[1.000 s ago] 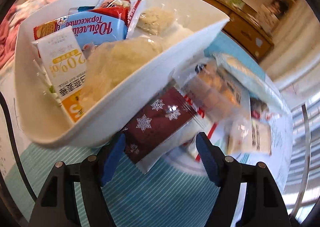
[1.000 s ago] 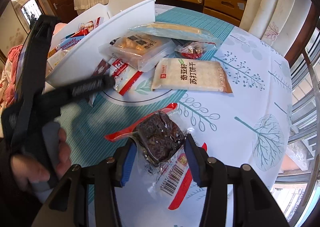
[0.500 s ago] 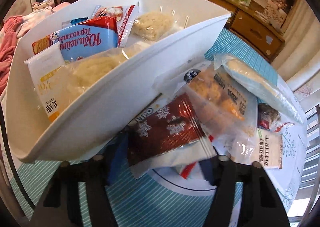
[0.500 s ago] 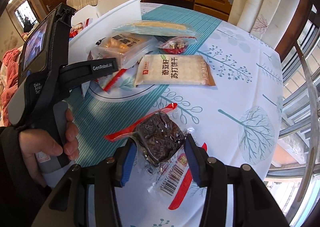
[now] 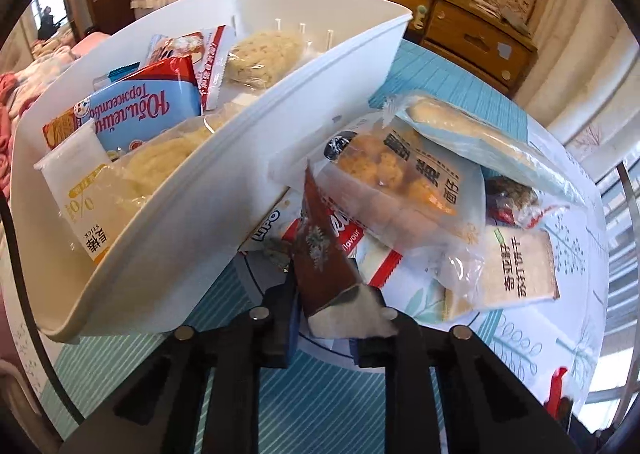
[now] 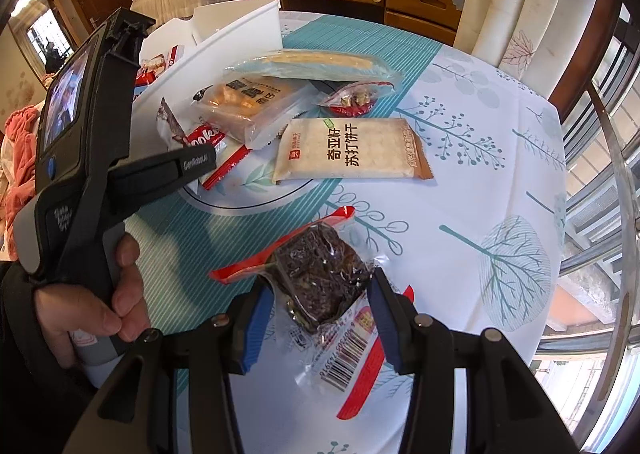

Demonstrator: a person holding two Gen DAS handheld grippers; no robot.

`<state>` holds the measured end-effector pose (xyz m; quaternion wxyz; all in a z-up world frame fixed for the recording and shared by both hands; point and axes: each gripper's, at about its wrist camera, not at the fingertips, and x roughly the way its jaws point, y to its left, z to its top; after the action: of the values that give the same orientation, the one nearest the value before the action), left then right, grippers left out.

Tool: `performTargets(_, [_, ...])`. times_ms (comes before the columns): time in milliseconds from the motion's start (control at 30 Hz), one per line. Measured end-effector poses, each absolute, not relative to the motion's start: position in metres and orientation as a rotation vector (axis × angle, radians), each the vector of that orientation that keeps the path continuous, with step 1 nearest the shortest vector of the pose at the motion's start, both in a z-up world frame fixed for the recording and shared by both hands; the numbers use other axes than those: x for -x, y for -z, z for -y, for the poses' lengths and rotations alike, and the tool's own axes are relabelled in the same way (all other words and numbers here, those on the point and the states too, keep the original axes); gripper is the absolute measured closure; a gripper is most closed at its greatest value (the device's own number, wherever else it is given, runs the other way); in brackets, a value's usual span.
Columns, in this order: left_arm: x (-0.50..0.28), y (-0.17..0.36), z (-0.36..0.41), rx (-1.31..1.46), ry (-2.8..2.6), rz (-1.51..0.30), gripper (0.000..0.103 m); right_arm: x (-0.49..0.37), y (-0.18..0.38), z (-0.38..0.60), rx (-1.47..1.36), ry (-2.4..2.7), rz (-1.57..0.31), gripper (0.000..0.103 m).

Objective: Organize snacks
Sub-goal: 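Grasp and lift the red snowflake packet with the left tool while the right lifts the chocolate packet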

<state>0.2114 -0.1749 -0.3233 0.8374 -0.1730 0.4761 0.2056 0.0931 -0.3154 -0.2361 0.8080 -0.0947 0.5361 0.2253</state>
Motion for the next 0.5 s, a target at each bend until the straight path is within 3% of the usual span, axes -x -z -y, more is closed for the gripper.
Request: performTargets(500, [-0.172,0.304,0.194,0.184,-0.254,-1.177,0.09,-0.093,0.221,0.329,0.053,-0.382,-1.099,0.055])
